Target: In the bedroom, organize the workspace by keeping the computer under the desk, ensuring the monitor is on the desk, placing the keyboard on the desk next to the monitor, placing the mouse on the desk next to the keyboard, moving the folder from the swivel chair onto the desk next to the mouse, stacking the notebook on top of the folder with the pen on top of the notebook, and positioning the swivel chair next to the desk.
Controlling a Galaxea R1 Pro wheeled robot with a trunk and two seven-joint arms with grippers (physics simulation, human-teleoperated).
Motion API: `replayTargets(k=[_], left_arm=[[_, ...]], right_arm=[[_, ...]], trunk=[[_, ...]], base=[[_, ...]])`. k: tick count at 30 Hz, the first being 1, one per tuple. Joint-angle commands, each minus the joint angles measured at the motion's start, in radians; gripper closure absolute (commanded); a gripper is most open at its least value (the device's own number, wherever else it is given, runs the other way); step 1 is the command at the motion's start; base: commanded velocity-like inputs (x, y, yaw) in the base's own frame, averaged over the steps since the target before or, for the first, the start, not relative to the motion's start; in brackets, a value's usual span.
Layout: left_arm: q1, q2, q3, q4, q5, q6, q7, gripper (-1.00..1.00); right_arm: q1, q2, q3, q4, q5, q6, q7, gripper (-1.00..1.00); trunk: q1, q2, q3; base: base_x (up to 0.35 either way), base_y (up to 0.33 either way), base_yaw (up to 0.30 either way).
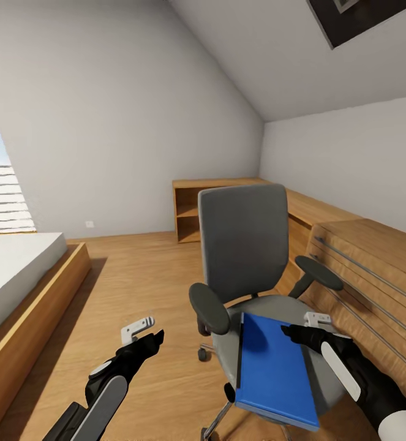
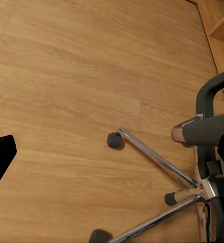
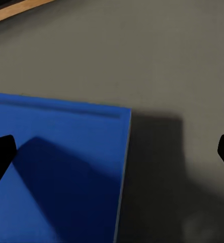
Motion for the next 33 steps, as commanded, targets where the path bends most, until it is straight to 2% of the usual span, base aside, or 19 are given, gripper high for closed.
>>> replayTargets(k=[1,7,15,33], left_arm=[[-0.001,0.001,-0.002,-0.002,0.007,0.001,0.008,-1.0],[-0.001,0.001,-0.002,-0.002,0.007,0.002,0.008,-1.0],[-0.001,0.0,-0.002,-0.001,0.008,0.002,0.008,-1.0],[-0.001,-0.002,-0.003,0.001,0.008,0.002,0.008,-1.0]], right_arm=[[0.0,-0.001,0.004,0.0,-0.008,0.004,-0.005,-1.0],[0.0,-0.001,0.004,0.0,-0.008,0.004,-0.005,-1.0],[0.0,-0.001,0.005,0.0,-0.008,0.004,-0.005,-1.0],[0.0,-0.001,0.005,0.0,-0.008,0.002,-0.005,-1.0]], trunk=[[0.0,0.0,-0.001],[0.0,0.0,-0.001],[0.0,0.0,-0.001],[-0.069,0.126,0.055]], base=[[-0.062,0.0,0.0],[-0.206,0.0,0.0],[-0.023,0.0,0.0],[0.0,0.0,0.0]])
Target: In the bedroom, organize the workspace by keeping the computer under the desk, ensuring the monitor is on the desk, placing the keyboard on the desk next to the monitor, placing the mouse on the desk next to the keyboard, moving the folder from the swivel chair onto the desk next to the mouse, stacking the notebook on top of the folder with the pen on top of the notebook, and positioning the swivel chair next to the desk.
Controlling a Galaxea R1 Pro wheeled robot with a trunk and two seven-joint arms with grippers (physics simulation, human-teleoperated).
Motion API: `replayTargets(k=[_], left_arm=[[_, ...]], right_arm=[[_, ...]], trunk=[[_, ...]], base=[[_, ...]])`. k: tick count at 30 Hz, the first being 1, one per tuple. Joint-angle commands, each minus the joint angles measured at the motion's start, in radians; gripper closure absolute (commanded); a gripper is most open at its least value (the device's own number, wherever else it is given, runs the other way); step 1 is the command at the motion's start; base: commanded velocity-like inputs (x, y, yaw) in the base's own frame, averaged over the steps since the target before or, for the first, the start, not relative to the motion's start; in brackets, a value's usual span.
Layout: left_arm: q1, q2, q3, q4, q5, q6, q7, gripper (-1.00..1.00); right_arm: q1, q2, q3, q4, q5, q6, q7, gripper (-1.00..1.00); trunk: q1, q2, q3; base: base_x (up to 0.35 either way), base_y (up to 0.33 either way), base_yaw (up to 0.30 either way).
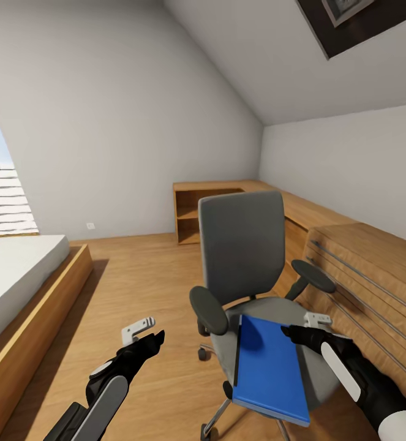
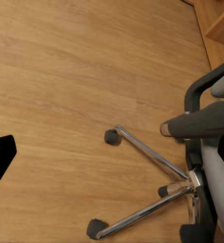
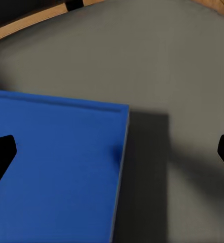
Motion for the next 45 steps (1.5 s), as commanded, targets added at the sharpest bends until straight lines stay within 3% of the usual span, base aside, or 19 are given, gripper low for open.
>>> replayTargets(k=[1,11,45], left_arm=[[-0.001,0.001,-0.002,-0.001,0.007,0.001,0.008,-1.0],[-0.001,0.001,-0.002,-0.001,0.007,0.001,0.008,-1.0],[-0.001,0.004,-0.001,0.0,0.005,0.001,0.01,-1.0]], right_arm=[[-0.001,-0.001,0.003,-0.001,-0.006,0.003,-0.005,-1.0],[-0.001,-0.001,0.004,-0.007,-0.007,0.001,-0.003,-1.0],[-0.001,0.0,0.008,-0.038,-0.008,-0.002,-0.002,-1.0]], trunk=[[-0.004,0.007,0.002],[-0.042,0.077,0.033],[-0.042,0.077,0.033]], base=[[0.0,0.0,0.0],[0.0,0.0,0.0],[0.069,0.0,0.016]])
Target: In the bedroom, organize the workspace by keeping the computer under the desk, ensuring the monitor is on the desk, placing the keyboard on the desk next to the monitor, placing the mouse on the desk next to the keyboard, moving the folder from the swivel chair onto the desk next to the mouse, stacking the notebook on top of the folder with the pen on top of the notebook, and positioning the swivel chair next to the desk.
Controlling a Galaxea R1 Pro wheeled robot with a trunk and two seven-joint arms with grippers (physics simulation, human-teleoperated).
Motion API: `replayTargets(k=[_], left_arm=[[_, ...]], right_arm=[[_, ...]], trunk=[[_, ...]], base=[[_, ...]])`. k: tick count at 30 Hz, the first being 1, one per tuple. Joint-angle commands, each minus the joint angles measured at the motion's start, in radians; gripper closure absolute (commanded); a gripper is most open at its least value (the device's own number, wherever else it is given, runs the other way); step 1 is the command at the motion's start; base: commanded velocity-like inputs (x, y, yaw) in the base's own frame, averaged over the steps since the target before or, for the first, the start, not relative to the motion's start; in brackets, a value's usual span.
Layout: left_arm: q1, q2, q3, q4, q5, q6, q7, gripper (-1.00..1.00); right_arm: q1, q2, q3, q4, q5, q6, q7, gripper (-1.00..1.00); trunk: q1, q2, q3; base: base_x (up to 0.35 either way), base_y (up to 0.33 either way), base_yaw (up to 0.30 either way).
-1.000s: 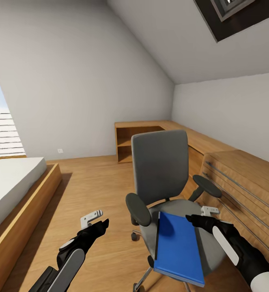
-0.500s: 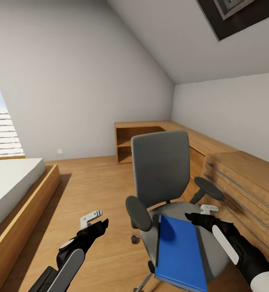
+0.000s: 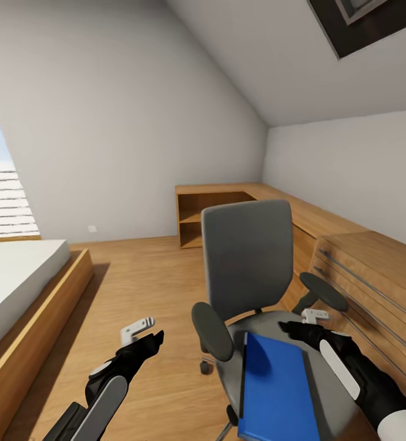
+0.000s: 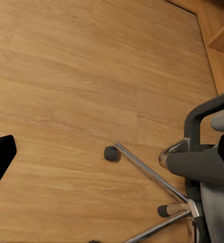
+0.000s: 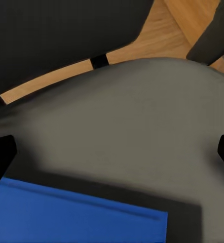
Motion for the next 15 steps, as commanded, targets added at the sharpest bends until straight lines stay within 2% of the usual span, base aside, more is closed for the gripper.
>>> replayTargets(k=[1,15], left_arm=[[-0.001,0.001,-0.002,-0.001,0.006,0.001,0.008,-1.0],[-0.001,0.001,-0.002,-0.001,0.007,0.001,0.008,-1.0]], right_arm=[[0.0,-0.001,0.003,-0.002,-0.006,0.003,-0.005,-1.0],[0.0,0.007,0.009,-0.002,-0.006,0.003,-0.005,-1.0]], trunk=[[0.0,-0.001,-0.001],[0.0,-0.001,-0.001]], base=[[0.005,0.0,0.185],[0.001,0.0,0.252]])
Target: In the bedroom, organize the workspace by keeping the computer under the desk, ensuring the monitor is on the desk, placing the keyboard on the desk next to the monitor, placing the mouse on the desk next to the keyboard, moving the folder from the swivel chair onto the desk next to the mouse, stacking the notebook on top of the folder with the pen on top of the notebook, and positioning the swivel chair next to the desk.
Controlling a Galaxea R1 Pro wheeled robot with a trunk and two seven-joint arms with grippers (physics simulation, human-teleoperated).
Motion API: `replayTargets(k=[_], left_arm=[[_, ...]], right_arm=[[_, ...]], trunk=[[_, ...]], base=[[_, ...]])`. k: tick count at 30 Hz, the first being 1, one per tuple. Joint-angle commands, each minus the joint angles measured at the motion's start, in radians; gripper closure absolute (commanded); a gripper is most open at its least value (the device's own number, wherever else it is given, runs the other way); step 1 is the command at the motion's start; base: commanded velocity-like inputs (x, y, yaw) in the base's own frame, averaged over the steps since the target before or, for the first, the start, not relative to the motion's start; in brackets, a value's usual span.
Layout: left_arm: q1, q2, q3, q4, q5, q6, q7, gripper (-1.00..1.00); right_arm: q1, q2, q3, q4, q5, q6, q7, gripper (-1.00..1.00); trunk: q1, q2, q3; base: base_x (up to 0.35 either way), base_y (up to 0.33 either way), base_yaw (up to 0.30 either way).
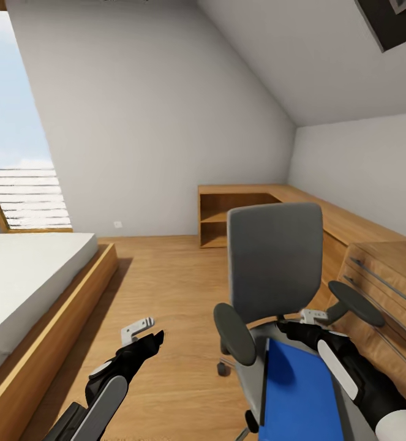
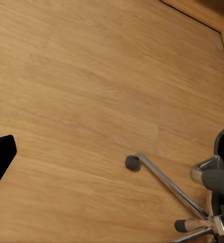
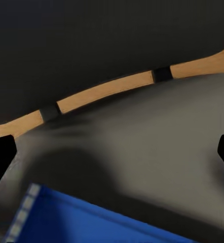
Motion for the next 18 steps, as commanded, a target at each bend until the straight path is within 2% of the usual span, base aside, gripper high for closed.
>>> replayTargets(k=[1,10,18], left_arm=[[-0.001,0.001,-0.002,-0.001,0.006,0.001,0.008,-1.0],[-0.001,0.001,-0.002,-0.001,0.007,0.001,0.008,-1.0],[-0.001,0.001,-0.002,0.0,0.006,0.001,0.008,-1.0]], right_arm=[[0.0,-0.001,0.003,-0.002,-0.006,0.003,-0.005,-1.0],[0.0,0.0,0.003,-0.002,-0.005,0.003,-0.005,-1.0],[0.0,-0.001,0.0,-0.002,-0.005,0.003,-0.003,-1.0]], trunk=[[0.0,-0.001,-0.001],[0.0,-0.001,-0.001],[0.0,-0.001,-0.001]], base=[[0.0,0.0,0.274],[0.0,0.0,0.257],[0.0,0.0,0.069]])
